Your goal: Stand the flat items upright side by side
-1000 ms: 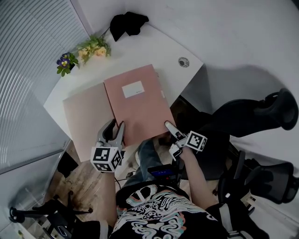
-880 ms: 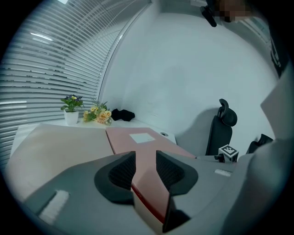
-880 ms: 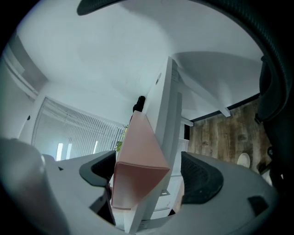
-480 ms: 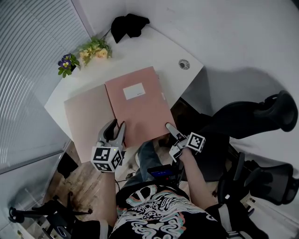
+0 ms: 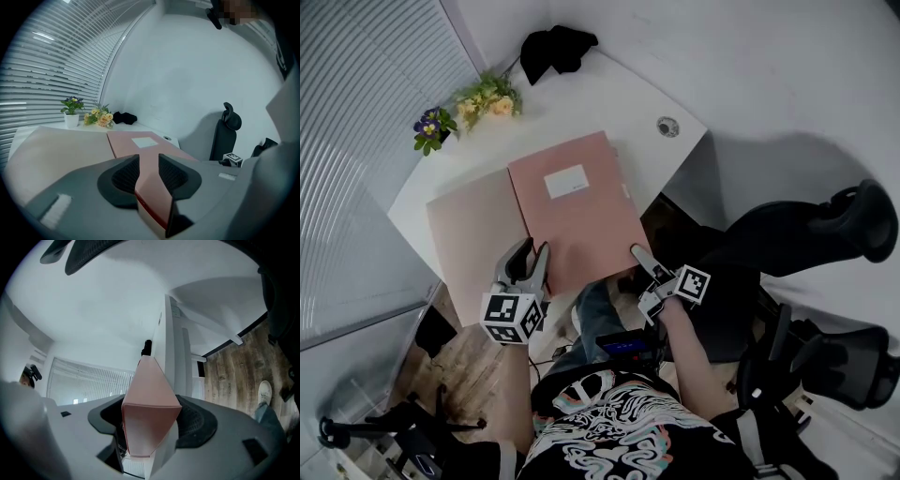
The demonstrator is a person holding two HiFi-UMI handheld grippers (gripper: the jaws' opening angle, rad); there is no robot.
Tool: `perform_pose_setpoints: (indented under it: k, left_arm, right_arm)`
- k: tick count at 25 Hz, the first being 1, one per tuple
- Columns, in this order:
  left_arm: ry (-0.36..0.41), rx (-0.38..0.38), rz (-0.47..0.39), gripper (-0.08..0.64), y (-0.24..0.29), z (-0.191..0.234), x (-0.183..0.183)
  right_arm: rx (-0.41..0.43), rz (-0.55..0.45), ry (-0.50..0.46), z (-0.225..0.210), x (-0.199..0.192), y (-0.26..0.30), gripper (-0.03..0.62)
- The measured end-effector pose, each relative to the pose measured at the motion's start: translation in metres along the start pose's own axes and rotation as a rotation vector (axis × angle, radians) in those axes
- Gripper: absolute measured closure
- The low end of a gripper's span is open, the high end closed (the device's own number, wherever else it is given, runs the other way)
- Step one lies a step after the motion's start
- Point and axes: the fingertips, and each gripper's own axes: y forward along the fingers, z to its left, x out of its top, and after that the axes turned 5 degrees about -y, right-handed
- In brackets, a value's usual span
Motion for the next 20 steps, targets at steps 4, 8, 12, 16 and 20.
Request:
perform_pose_setpoints:
  k: [4, 8, 12, 16, 20]
  left_arm:
    - [0.003, 0.0, 0.005, 0.434, 0.0, -0.001, 0.0]
    - [0.007, -0.002, 0.008, 0.436, 0.0, -0.002, -0.001]
    - [0.005, -0.008, 0.008, 0.458, 0.0, -0.003, -0.001]
    - [0.004, -0.005, 0.004, 0.466, 0.0, -0.003, -0.001]
    - [0.004, -0.002, 0.003, 0.466, 0.001, -0.002, -0.001]
  right_arm:
    - [-0.01, -0.009, 0.001, 0.001, 0.001, 0.0, 0.278]
    - [-0.022, -0.024, 0.003, 0.004, 0.002, -0.001, 0.281]
    - [-0.036, -0.04, -0.009, 0.009, 0.005, -0.002, 0.282]
    - [-0.045, -0.048, -0.027, 0.013, 0.01, -0.004, 0.284]
    - [-0.048, -0.052, -0.06, 0.019, 0.015, -0.005, 0.285]
